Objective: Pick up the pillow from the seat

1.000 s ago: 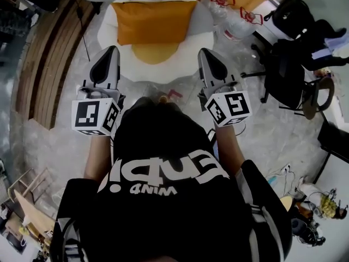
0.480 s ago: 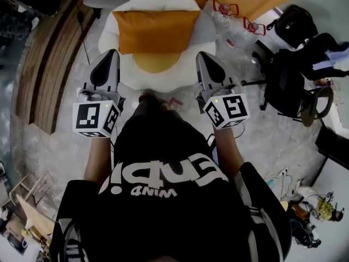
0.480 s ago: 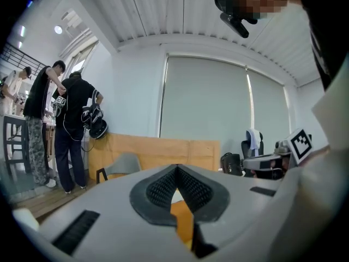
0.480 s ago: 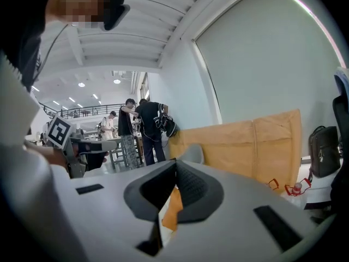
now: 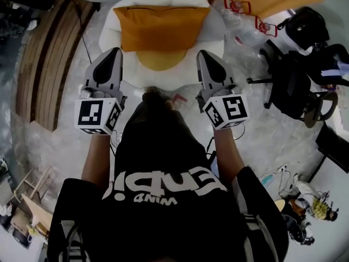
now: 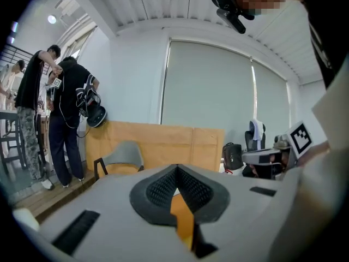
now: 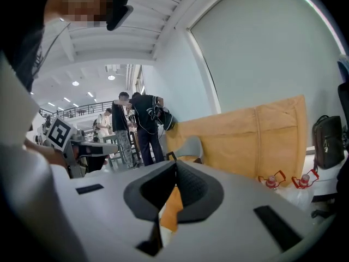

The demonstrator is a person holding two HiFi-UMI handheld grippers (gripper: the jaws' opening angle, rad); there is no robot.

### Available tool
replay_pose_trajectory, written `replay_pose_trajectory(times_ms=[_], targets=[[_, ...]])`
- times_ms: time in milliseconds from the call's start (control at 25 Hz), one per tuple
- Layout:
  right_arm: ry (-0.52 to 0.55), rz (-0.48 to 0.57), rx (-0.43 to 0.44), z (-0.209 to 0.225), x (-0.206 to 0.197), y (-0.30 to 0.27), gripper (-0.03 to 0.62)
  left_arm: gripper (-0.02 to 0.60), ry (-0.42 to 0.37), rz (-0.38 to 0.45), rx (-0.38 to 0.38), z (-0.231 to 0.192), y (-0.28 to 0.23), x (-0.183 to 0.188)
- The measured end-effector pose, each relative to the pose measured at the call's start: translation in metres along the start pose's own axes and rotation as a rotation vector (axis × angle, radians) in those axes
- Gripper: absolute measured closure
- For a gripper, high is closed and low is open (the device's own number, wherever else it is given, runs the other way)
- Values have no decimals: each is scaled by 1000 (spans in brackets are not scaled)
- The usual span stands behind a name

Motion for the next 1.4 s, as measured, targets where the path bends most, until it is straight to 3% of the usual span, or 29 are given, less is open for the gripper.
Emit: replay_pose_trajectory(times_ms=[280,760,1000,1400], targets=[[-1,-59,-31,24,-39,-51,572,572,31,-61,-24,-33,-51,-42],[-26,-205,-31,40,-153,-98,572,572,131,-206,-23,-67,-112,-158],[-22,-224,-36,46,-174,-115,572,572,80,-158,-59,-82,-130,-183],[-23,-256,-76,86,-215,-170,572,572,67,-218,-75,-112,-178,-218]])
Point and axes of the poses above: the fingertips, and each gripper's own axes: y backward along the fingers, z to its right, x out of its top, the point moved 8 cm from there along y, backward along the fingers, and after that the axes turned 11 degrees about -x, right-handed, at the moved point
